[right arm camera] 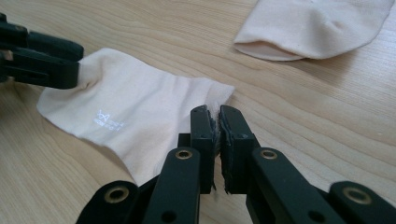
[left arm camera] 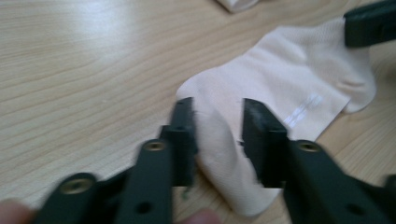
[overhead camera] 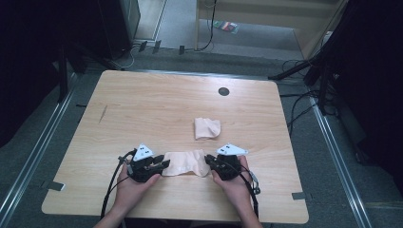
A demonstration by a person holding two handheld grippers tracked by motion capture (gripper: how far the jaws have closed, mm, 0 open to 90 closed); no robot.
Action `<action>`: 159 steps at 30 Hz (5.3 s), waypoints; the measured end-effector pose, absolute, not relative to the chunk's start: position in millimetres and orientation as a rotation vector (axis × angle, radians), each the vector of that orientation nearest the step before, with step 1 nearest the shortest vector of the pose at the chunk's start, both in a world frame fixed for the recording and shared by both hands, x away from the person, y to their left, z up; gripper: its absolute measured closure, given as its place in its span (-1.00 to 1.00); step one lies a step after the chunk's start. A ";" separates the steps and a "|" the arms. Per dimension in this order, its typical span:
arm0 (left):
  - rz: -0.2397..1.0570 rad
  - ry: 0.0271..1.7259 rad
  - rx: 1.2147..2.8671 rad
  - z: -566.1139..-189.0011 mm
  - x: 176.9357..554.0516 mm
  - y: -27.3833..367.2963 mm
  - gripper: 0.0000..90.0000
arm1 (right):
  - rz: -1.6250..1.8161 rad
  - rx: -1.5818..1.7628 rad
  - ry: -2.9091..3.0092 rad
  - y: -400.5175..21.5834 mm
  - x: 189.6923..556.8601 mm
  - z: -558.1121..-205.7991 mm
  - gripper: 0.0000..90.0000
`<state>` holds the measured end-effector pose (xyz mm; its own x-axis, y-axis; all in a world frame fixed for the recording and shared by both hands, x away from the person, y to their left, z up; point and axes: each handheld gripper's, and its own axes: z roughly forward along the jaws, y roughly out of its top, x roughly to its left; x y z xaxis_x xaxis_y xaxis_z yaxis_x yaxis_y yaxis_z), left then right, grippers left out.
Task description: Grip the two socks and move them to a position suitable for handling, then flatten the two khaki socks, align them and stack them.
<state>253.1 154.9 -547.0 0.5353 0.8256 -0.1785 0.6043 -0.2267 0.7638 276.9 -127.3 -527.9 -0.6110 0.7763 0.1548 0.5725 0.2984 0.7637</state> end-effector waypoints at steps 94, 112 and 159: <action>0.462 1.230 1.727 -550.1 256.6 230.1 -0.68 | 1.156 1.568 2.043 -135.3 397.8 -520.1 1.00; 0.417 1.247 1.745 -543.2 269.1 220.8 -0.68 | 1.269 1.425 2.037 -118.5 383.4 -472.7 1.00; 0.580 1.012 2.095 -550.5 321.7 156.6 1.00 | 1.124 1.496 2.159 -117.3 384.9 -526.5 1.00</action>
<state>321.7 156.6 -550.5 0.5892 0.8038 0.0816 0.4762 -0.4271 0.7686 384.9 -117.3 -526.5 -0.4221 0.8860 0.1916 0.6653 0.1592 0.7294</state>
